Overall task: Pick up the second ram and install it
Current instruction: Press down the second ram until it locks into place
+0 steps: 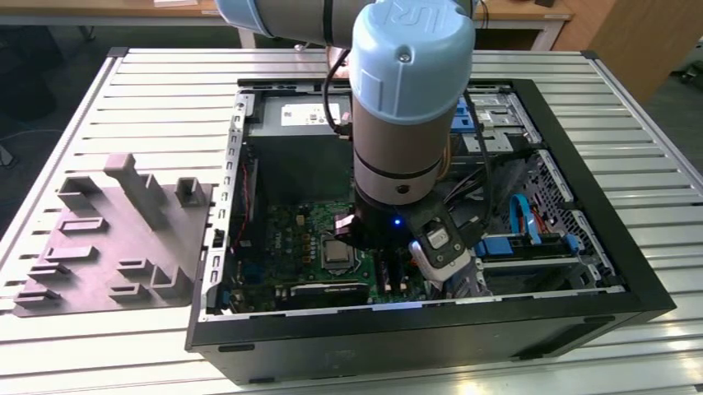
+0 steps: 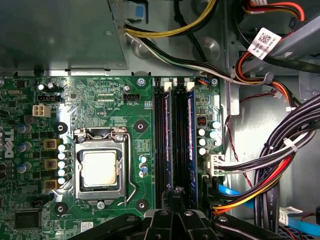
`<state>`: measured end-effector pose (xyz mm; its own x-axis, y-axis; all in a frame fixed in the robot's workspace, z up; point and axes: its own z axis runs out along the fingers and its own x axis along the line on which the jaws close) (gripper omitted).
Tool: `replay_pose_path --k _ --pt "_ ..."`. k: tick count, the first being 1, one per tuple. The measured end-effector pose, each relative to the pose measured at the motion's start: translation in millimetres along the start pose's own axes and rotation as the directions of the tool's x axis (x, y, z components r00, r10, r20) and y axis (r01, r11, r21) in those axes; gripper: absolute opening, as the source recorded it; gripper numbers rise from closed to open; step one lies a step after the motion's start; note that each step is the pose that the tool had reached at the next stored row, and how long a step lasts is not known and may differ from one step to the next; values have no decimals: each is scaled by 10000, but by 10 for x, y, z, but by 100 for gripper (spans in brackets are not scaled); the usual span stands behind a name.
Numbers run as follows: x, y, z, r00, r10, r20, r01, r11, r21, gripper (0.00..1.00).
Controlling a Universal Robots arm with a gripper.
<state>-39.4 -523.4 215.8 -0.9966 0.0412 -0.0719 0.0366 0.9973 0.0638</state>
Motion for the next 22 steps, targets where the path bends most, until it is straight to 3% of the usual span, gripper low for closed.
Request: replay_pose_path --k 10,12,14,20,22 --pt "0 -2 2 10000 2 2 -2 10000 -28 10" --pt "-4 5 -36 10000 4 9 -4 10000 -60 10" --pt "-8 5 -111 10000 2 1 -2 10000 -25 10" --pt "-23 18 -313 10000 2 1 -2 10000 -24 10" --pt "-25 20 -339 10000 1 1 -1 10000 -23 10"
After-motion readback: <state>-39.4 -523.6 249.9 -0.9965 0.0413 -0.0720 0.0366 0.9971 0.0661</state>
